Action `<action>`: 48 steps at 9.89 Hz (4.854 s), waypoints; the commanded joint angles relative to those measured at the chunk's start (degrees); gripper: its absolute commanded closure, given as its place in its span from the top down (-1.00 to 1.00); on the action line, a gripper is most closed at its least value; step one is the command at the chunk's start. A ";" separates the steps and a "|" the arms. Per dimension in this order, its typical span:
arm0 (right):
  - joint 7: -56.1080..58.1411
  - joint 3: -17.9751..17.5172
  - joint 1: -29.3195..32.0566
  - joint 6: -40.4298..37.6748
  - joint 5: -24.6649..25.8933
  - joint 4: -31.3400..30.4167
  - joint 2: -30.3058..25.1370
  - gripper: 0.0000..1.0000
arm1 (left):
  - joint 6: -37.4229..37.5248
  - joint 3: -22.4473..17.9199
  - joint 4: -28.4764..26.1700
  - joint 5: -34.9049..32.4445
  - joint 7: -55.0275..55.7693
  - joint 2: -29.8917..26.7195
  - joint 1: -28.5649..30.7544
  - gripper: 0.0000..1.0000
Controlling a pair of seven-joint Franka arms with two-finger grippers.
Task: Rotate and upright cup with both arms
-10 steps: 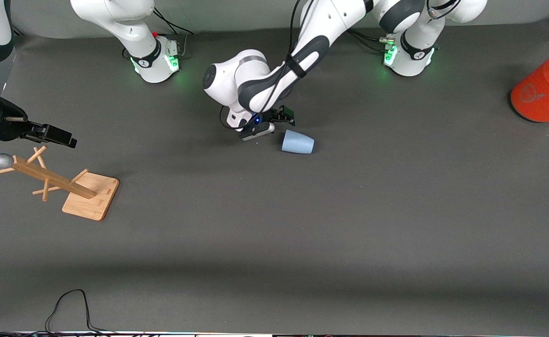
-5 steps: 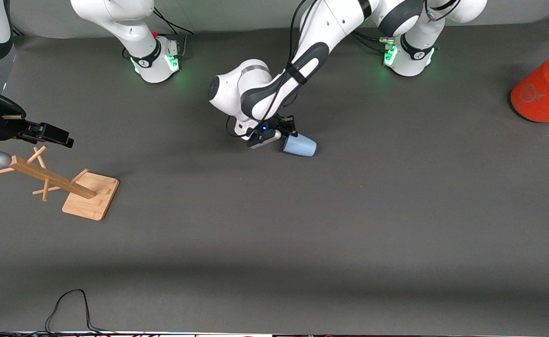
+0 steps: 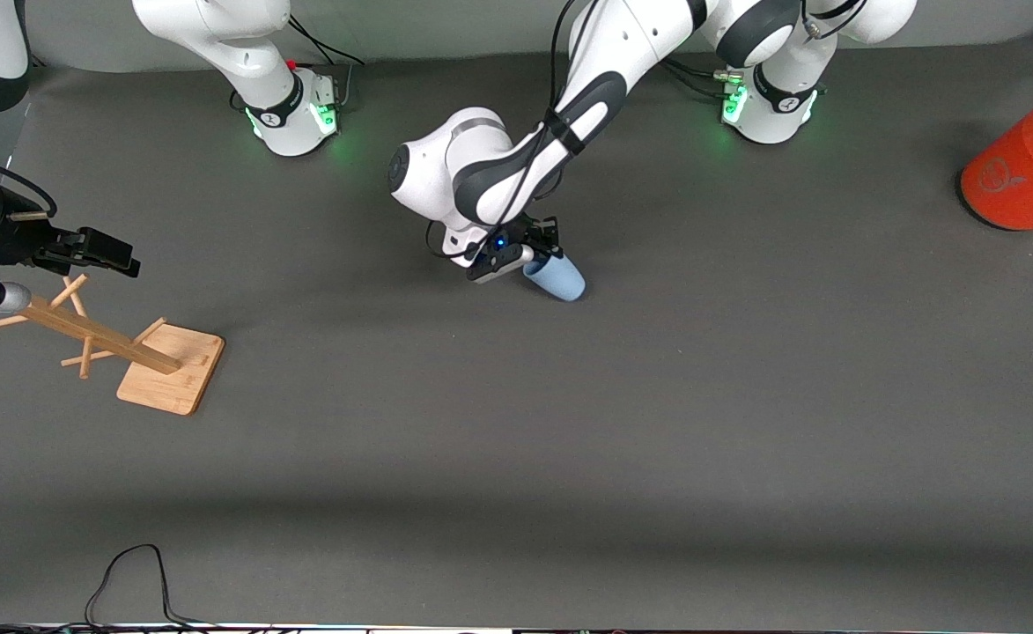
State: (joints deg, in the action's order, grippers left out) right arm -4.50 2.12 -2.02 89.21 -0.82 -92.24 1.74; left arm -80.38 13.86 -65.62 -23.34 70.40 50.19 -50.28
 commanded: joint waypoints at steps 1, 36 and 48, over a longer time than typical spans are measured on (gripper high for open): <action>2.03 1.31 -1.15 1.23 1.00 0.39 0.19 1.00 | -3.26 1.77 1.02 8.54 -6.40 -3.16 7.71 -1.00; 2.04 1.05 -1.06 1.49 1.17 2.68 2.56 1.00 | -5.85 -13.07 -21.30 21.06 -64.51 -43.33 50.72 1.00; 2.04 1.05 -1.06 1.49 1.17 2.68 2.65 1.00 | -6.72 -13.42 -21.66 22.90 -75.32 -46.94 50.54 1.00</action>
State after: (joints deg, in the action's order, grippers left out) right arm -3.54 2.82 -2.68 90.97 -0.50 -90.72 3.84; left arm -86.29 1.51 -85.67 -1.25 -3.54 4.62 0.92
